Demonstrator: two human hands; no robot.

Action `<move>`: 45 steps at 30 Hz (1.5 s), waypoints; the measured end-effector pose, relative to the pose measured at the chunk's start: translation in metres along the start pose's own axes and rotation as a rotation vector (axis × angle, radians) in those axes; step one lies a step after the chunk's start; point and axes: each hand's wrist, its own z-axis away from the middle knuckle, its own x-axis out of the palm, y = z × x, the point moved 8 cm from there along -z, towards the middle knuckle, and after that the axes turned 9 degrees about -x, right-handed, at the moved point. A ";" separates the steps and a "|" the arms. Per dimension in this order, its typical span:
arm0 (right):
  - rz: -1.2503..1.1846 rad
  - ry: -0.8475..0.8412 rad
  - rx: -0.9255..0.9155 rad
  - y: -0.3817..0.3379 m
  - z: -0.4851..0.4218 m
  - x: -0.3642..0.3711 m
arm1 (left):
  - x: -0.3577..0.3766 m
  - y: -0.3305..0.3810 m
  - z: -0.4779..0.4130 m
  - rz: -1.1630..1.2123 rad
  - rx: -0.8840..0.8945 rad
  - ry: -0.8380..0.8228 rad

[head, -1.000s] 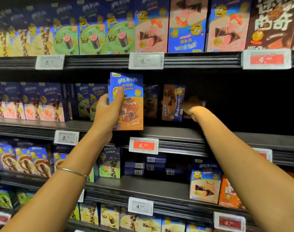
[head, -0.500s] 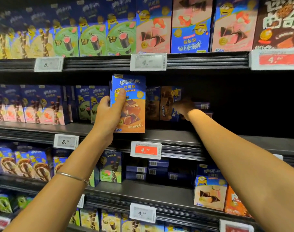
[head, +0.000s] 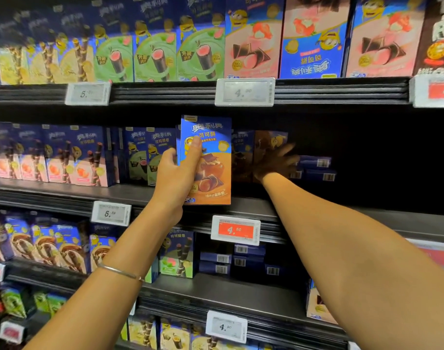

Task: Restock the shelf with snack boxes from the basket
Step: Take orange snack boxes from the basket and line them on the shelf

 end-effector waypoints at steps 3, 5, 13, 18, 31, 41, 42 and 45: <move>0.024 0.009 -0.009 0.003 -0.003 -0.001 | -0.003 0.000 0.000 0.002 0.004 -0.002; -0.024 0.024 0.013 0.006 -0.005 -0.003 | -0.004 0.001 0.001 0.000 0.006 -0.003; 0.018 -0.144 -0.039 0.009 -0.011 0.004 | -0.001 0.004 0.006 0.002 0.005 -0.026; -0.157 0.122 0.089 -0.001 0.004 -0.030 | 0.004 0.005 0.010 0.008 0.012 -0.027; -0.728 -0.430 -0.363 -0.039 0.137 -0.073 | 0.043 0.004 0.021 0.116 0.019 -0.063; -0.748 -0.390 -0.214 0.032 0.071 -0.115 | 0.050 0.002 0.011 -0.031 0.088 0.031; -0.731 -0.378 -0.179 0.044 0.061 -0.117 | 0.049 0.001 0.009 -0.033 0.087 0.034; -0.582 -0.267 -0.127 0.075 0.025 -0.122 | 0.048 0.001 0.006 -0.028 0.075 0.041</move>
